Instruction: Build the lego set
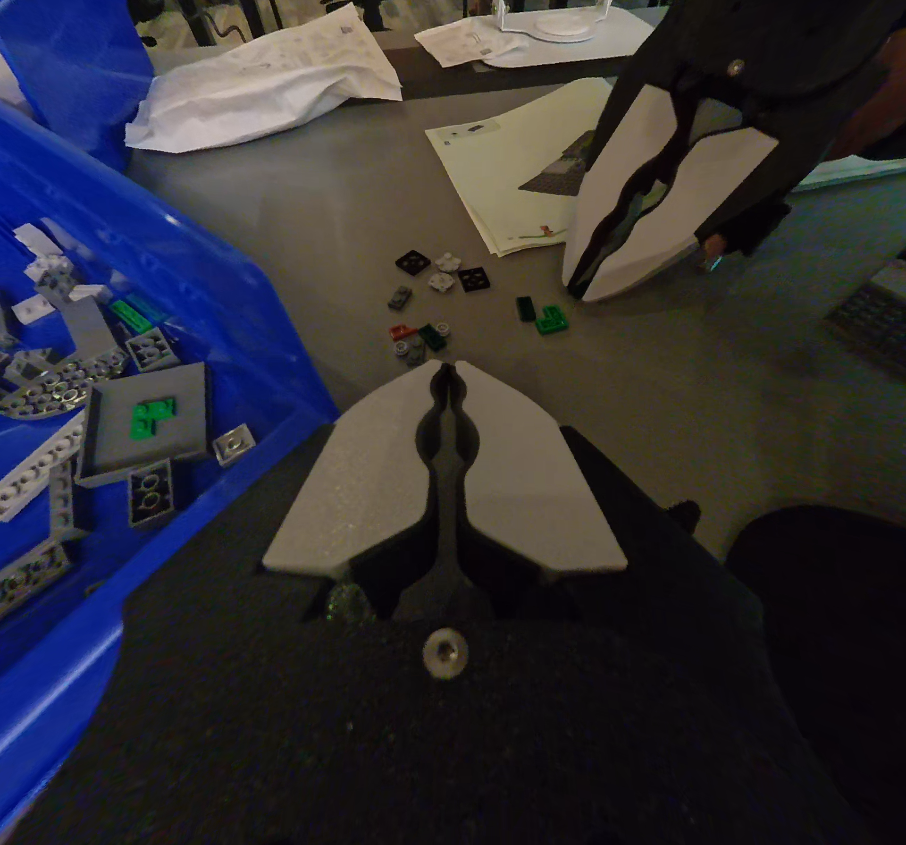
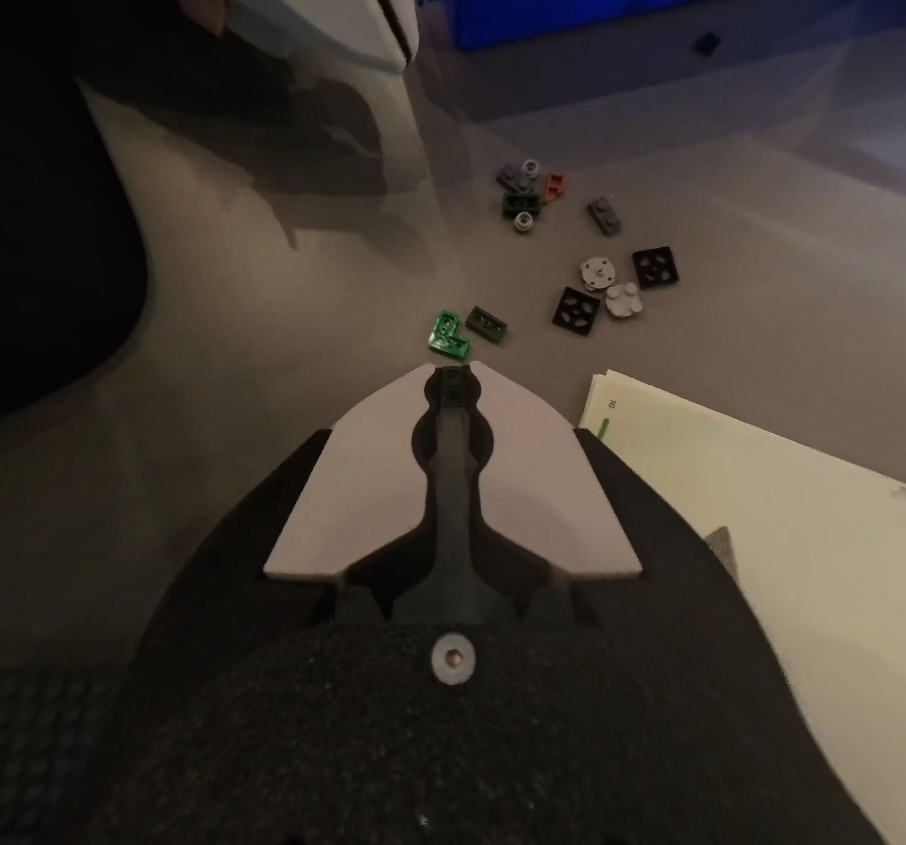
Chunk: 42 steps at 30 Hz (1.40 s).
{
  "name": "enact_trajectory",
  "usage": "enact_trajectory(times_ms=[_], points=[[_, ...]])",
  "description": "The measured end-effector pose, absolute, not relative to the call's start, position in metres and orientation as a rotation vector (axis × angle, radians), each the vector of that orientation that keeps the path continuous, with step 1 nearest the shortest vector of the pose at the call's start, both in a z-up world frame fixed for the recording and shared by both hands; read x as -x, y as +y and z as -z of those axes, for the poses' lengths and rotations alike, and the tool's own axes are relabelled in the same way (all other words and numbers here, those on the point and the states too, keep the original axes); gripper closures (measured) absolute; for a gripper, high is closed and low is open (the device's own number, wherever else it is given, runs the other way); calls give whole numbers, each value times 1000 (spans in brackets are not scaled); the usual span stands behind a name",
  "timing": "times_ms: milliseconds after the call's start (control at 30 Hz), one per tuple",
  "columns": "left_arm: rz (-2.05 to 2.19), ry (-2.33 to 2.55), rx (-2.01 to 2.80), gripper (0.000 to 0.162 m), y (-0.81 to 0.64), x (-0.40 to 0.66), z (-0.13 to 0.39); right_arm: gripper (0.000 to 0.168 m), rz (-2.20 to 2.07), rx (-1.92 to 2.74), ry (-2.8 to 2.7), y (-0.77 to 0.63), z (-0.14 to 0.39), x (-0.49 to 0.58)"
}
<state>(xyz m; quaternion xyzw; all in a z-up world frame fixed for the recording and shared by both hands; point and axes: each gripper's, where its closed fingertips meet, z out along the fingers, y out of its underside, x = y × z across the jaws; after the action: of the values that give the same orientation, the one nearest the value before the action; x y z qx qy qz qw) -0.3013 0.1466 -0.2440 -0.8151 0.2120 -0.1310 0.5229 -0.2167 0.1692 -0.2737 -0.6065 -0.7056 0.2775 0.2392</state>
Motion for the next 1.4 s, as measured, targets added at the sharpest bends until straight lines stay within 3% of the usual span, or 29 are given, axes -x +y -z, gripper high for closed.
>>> enact_trajectory(times_ms=[267,633,1033,1400], points=[[316,555,1959,162,145,296,247,161,-1082,1781,-1847,130,264,215],[318,663,1943,162,145,279,249,157,-880,1784,-1862,122,281,215],[326,675,1935,162,144,278,249,155,-704,1600,-1920,136,261,194],[313,714,1889,162,141,273,245,154,-613,1624,-1998,121,284,207]])
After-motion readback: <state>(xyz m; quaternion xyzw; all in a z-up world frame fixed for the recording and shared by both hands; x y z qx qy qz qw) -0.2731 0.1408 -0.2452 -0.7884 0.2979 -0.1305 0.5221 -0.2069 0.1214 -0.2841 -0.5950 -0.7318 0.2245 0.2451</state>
